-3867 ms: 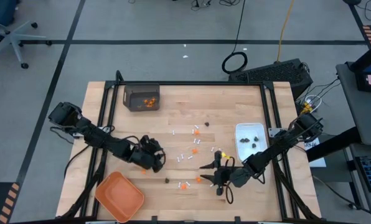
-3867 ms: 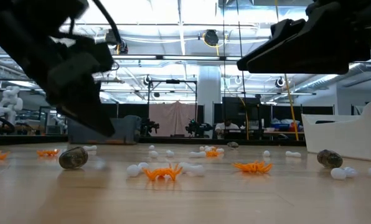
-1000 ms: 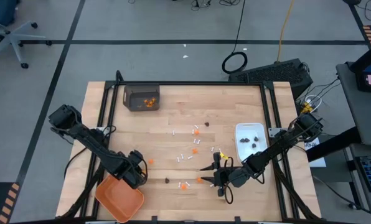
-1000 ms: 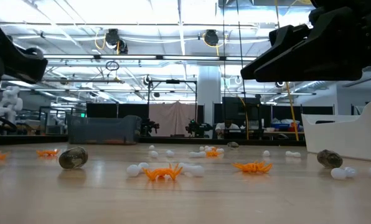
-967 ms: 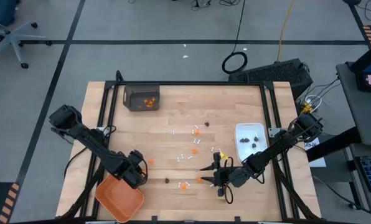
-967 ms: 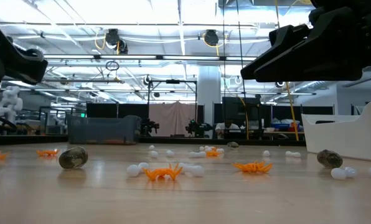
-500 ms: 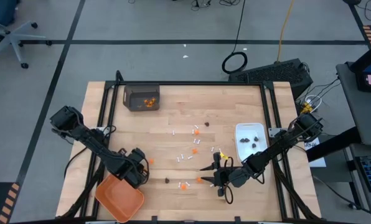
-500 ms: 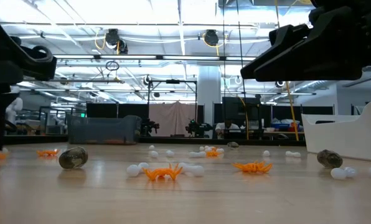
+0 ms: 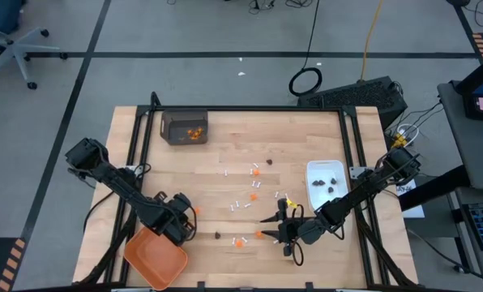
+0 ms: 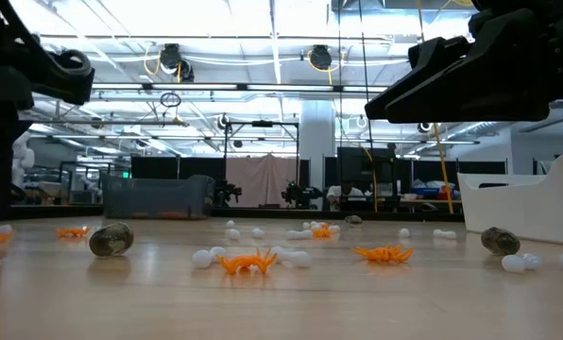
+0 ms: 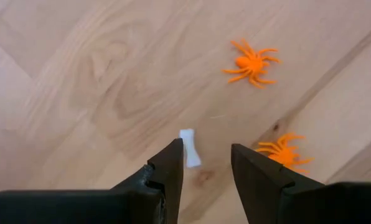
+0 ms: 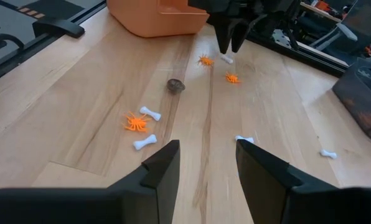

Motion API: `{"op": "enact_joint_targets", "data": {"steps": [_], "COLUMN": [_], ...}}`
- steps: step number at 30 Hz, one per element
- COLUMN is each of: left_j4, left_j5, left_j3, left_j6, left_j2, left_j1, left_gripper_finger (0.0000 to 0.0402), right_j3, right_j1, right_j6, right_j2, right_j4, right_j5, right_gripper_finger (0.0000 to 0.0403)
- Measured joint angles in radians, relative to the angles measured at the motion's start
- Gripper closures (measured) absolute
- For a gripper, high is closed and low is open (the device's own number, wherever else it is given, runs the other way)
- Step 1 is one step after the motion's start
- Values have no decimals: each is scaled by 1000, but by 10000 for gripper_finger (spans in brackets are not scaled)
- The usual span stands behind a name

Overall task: Sort Halloween decoration
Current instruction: Put the white bone toy into the orange bin

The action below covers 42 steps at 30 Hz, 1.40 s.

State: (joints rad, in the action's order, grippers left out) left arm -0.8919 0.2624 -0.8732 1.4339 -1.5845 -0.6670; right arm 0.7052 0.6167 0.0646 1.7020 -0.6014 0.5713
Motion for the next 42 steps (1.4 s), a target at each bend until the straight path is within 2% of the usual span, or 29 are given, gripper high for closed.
{"op": "enact_joint_targets", "data": {"steps": [9,16,23,27,34,42], "left_j4": [-28,90,110,129,151,148], "left_j5": [1,0,0,1,1,-12], "left_j3": [20,85,128,129,130,127], "left_j6": [27,38,72,37,-1,0], "left_j2": [0,0,5,5,3,8], "left_j1": [-1,-1,-2,-2,-2,0], "left_gripper_finger": [263,263,266,294,387,399], "right_j3": [0,0,0,0,0,0], "right_j1": [0,0,0,0,0,0], "right_j6": [0,0,0,0,0,0], "right_j2": [0,0,0,0,0,0], "right_j4": [0,1,3,3,3,2], "right_j5": [0,0,0,0,0,0], "right_gripper_finger": [261,261,261,261,261,261]}}
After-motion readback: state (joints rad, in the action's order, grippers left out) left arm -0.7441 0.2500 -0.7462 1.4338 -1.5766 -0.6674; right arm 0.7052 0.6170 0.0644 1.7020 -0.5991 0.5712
